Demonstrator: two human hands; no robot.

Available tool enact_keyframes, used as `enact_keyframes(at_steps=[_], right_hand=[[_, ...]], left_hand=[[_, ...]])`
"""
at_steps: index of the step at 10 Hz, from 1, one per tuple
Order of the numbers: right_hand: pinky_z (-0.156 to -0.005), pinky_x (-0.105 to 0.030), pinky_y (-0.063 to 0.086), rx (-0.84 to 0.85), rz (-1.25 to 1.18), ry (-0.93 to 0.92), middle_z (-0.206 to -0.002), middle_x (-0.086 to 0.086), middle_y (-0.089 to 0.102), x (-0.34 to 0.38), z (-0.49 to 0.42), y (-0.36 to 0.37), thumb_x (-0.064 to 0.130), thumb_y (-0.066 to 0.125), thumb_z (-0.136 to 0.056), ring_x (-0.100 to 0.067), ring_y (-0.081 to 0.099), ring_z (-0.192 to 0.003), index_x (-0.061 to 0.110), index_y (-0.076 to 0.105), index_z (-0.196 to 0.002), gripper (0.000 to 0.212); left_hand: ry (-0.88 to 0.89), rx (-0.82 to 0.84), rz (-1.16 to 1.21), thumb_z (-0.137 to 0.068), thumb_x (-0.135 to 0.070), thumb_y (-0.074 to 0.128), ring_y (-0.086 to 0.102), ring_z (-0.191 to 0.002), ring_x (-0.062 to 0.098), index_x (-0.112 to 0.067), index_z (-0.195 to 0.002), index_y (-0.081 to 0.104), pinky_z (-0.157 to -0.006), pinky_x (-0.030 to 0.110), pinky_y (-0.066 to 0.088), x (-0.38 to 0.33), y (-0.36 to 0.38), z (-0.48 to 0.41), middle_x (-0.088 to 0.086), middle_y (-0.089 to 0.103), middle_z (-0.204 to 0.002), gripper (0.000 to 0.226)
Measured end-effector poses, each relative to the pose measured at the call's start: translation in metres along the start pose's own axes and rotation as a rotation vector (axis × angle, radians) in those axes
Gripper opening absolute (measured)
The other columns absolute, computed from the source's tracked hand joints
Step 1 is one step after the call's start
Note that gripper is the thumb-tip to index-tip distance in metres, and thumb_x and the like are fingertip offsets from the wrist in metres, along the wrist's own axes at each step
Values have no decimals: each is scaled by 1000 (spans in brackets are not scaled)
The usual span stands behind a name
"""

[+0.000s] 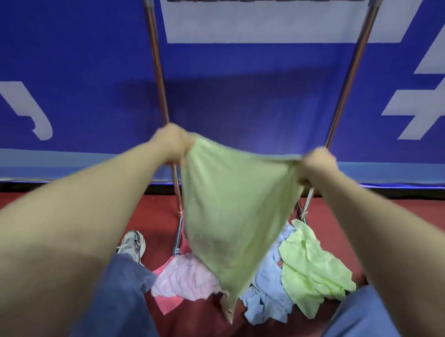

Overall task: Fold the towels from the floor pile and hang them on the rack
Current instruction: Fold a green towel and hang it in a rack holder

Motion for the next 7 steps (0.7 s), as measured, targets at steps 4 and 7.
enact_keyframes(at_steps=[4,7], right_hand=[[-93,-42,53,645,725,-119,-108,-18,64,-64,61,105,12,67,-80,-37,65,-111,11,61,-68,14],[-62,-40,38,-270,200,-488,-77,-21,55,32,6,-22,-1,46,-86,-43,50,-73,9,47,-89,10]], left_hand=[[4,794,-818,-88,-12,56,69,-85,30,-7,-105,72,-71,32,55,102,163,82,16,74,-110,23],[235,-352,-72,-92,-32,46,62,-101,38,-31,-109,72,-83,42,49,-21,-1,14,6,69,-111,31]])
Point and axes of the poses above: each hand's wrist, its own z-axis away from the middle knuckle, its own y-axis out of the palm, x = y × z, the point moved 8 cm from there along -z, towards the middle knuckle
